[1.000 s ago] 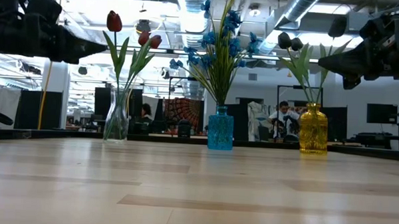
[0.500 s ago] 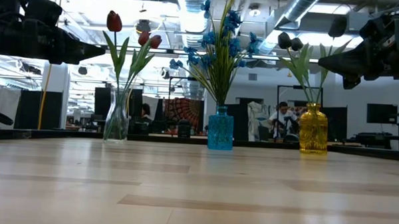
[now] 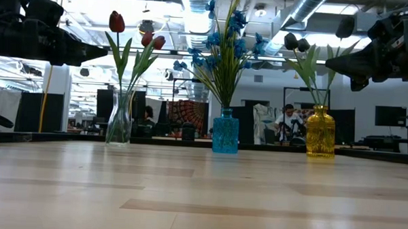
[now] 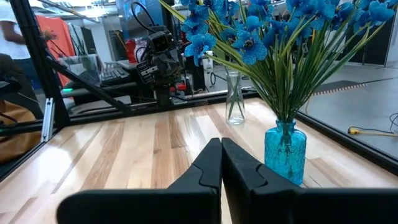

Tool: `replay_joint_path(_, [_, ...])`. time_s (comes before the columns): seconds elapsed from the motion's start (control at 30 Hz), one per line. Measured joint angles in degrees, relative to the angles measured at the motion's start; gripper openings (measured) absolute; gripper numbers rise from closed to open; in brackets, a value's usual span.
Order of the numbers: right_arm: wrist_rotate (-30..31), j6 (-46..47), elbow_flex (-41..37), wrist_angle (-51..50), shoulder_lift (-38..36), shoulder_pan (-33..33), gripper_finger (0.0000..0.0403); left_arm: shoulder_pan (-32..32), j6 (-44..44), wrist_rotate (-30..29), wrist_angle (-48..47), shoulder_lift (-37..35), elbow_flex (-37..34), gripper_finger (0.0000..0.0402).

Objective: Sort flowers into vase by color
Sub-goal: Return to Home Position

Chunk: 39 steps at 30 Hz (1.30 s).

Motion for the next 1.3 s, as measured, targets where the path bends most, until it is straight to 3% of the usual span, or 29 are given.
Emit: replay_joint_path(1.3, [0.0, 0.0, 0.0, 0.0, 0.0, 0.0, 0.0036, 0.0, -0.9, -0.1, 0.0, 0.0, 0.0, 0.0])
